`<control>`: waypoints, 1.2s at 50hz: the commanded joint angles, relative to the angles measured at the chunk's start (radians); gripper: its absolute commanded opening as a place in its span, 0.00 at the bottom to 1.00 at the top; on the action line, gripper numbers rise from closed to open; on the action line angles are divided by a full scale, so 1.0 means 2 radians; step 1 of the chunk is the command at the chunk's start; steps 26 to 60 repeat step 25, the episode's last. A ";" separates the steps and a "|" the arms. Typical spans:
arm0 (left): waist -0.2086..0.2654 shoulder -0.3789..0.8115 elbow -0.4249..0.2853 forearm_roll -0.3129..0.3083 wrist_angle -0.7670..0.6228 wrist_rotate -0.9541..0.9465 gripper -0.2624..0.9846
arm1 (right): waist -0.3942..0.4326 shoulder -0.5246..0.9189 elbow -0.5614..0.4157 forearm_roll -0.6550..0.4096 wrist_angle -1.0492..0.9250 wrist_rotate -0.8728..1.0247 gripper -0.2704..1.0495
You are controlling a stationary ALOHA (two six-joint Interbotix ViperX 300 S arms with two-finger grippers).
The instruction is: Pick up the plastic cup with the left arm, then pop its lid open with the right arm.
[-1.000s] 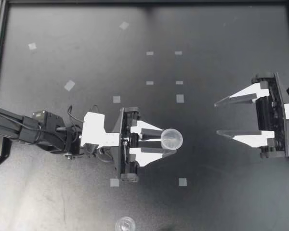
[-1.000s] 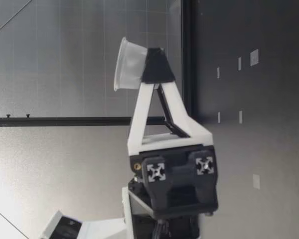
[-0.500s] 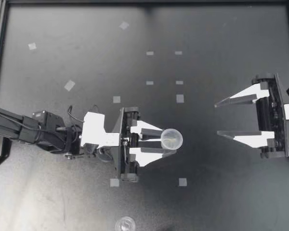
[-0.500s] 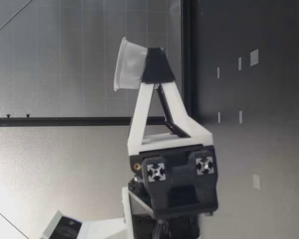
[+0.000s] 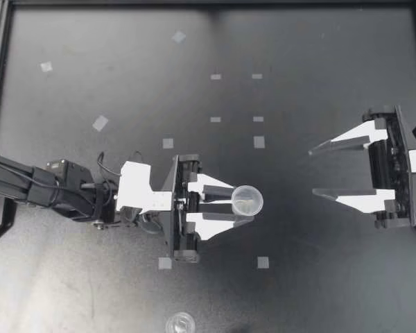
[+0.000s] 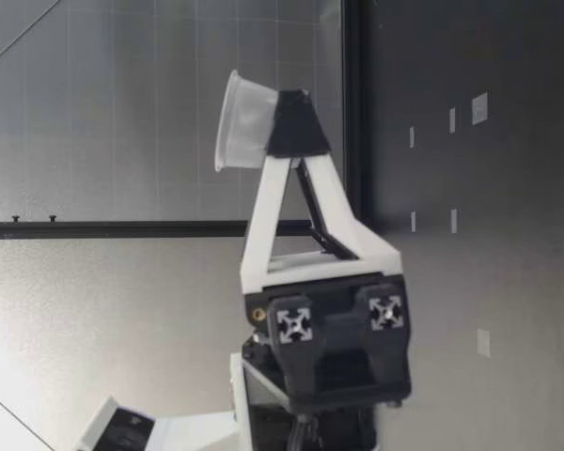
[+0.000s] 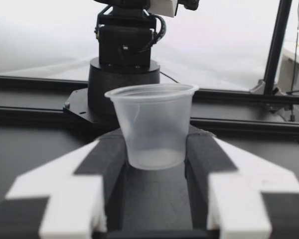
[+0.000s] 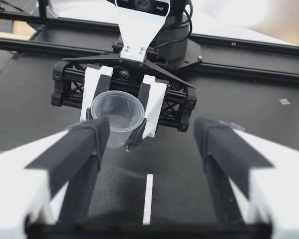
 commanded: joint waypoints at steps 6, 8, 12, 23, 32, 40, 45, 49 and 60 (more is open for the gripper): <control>0.001 -0.021 -0.004 0.001 -0.001 -0.001 0.35 | -0.002 -0.001 -0.005 0.001 -0.004 0.001 0.74; 0.001 -0.021 -0.004 0.001 0.001 0.000 0.35 | -0.002 -0.001 -0.005 0.001 -0.004 0.001 0.74; 0.001 -0.021 -0.005 0.001 0.004 0.000 0.35 | -0.002 -0.001 -0.004 0.001 -0.004 0.001 0.74; 0.001 -0.021 -0.006 0.001 0.005 0.000 0.35 | -0.002 -0.002 -0.004 0.001 -0.004 0.002 0.74; 0.001 -0.021 -0.006 0.001 0.005 0.000 0.35 | -0.002 -0.002 -0.004 0.001 -0.004 0.001 0.74; 0.001 -0.021 -0.006 0.001 0.005 0.000 0.35 | -0.002 -0.002 -0.004 0.001 -0.004 0.001 0.74; 0.001 -0.021 -0.006 0.001 0.005 0.000 0.35 | -0.002 -0.002 -0.004 0.001 -0.004 0.001 0.74; 0.001 -0.021 -0.006 0.001 0.005 0.000 0.35 | -0.002 -0.002 -0.004 0.001 -0.004 0.001 0.74; 0.001 -0.021 -0.006 0.001 0.005 0.000 0.35 | -0.002 -0.002 -0.004 0.001 -0.004 0.001 0.74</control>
